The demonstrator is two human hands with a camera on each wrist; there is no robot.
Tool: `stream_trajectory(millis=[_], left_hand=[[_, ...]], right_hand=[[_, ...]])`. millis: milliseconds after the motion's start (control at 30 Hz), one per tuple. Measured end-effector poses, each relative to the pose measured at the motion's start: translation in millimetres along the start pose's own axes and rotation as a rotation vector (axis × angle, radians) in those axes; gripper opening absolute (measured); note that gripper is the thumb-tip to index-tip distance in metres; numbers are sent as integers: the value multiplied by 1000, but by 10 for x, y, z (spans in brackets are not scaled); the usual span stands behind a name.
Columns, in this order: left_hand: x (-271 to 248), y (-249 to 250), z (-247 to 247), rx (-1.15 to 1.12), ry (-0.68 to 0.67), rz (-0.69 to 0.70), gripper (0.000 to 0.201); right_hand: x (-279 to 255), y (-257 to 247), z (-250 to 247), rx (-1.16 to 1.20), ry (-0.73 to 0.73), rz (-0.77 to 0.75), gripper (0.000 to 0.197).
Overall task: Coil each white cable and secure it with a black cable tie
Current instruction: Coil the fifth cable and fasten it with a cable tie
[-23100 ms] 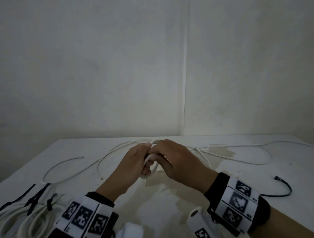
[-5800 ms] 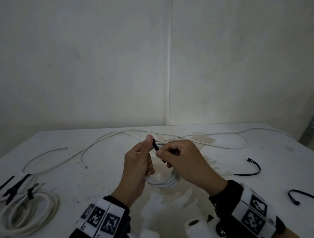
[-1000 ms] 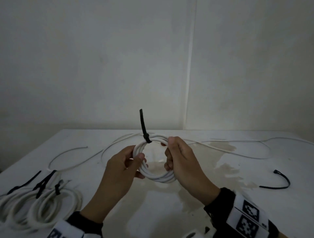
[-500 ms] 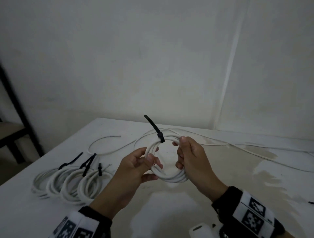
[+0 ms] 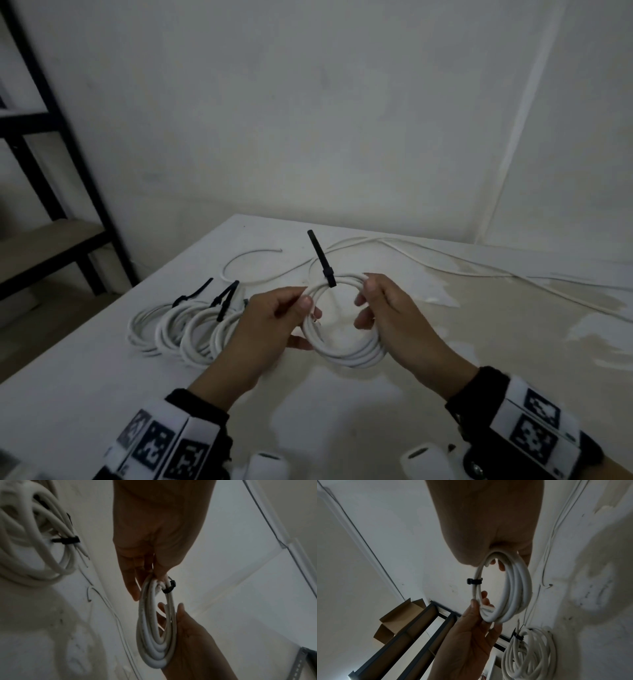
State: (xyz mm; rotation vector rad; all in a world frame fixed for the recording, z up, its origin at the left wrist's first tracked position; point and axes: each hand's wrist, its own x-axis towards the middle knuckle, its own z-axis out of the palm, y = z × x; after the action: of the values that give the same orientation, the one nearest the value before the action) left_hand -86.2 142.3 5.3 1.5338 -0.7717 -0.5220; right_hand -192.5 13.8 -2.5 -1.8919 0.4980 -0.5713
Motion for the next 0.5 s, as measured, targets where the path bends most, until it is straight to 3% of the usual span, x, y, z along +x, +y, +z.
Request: stream_trajectory(millis=[100, 133, 300, 500], left_hand=[[-23, -56, -94, 101, 12, -26, 24], [-23, -77, -131, 130, 12, -40, 25], [27, -191, -325, 333, 20, -89, 30], [86, -343, -538, 535, 48, -137, 27]], right_hand=[[-26, 33, 50, -73, -219, 131, 69], [-34, 32, 65, -82, -265, 168, 74], [4, 122, 144, -216, -378, 190, 72], [127, 266, 82, -351, -348, 227, 71]])
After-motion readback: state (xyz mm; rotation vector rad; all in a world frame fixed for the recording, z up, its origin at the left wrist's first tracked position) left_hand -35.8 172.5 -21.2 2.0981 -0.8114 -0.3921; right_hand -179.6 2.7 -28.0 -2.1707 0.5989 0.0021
